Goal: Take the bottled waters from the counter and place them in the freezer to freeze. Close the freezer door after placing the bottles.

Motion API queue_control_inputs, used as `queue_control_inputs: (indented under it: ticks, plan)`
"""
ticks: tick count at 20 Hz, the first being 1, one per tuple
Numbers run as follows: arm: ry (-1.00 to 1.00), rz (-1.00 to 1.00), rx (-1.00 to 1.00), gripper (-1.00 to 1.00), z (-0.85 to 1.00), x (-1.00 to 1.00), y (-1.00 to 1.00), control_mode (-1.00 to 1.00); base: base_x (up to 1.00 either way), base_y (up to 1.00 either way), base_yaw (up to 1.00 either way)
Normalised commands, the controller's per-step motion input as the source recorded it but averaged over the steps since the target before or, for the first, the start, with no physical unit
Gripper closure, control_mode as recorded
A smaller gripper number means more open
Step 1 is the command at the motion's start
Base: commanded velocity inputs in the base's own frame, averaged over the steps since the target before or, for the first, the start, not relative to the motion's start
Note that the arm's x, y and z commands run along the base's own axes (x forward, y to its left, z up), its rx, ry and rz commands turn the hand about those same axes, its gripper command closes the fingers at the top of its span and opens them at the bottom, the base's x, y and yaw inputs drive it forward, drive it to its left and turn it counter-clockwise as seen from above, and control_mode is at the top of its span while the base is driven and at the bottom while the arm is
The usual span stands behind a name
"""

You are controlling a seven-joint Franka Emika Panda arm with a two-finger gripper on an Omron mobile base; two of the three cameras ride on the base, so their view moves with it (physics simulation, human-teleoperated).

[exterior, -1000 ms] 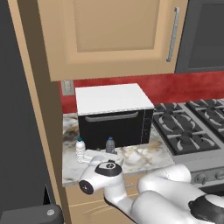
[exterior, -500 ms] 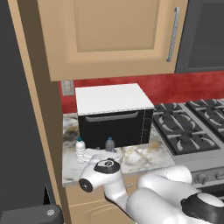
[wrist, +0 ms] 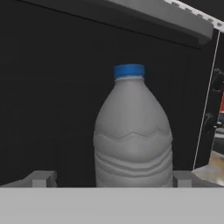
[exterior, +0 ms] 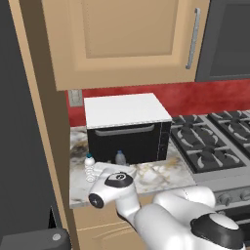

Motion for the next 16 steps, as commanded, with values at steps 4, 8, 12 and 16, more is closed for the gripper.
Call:
queue_control_inputs:
  ticks: [4,8,12,16]
  plan:
    - [0.00,0.00,-0.01,-1.00,-0.05,0.04,-0.06,-1.00,0.00,0.00,0.00]
    - [-0.04,0.00,-0.01,-1.00,-0.04,-0.14,-0.13,-1.00,0.00,0.00,0.00]
    - [0.00,0.00,0.00,1.00,0.00,-0.18,-0.05,-1.00,0.00,0.00,0.00]
    - [-0.01,0.00,0.00,1.00,0.00,-0.14,-0.01,-1.00,0.00,0.00,0.00]
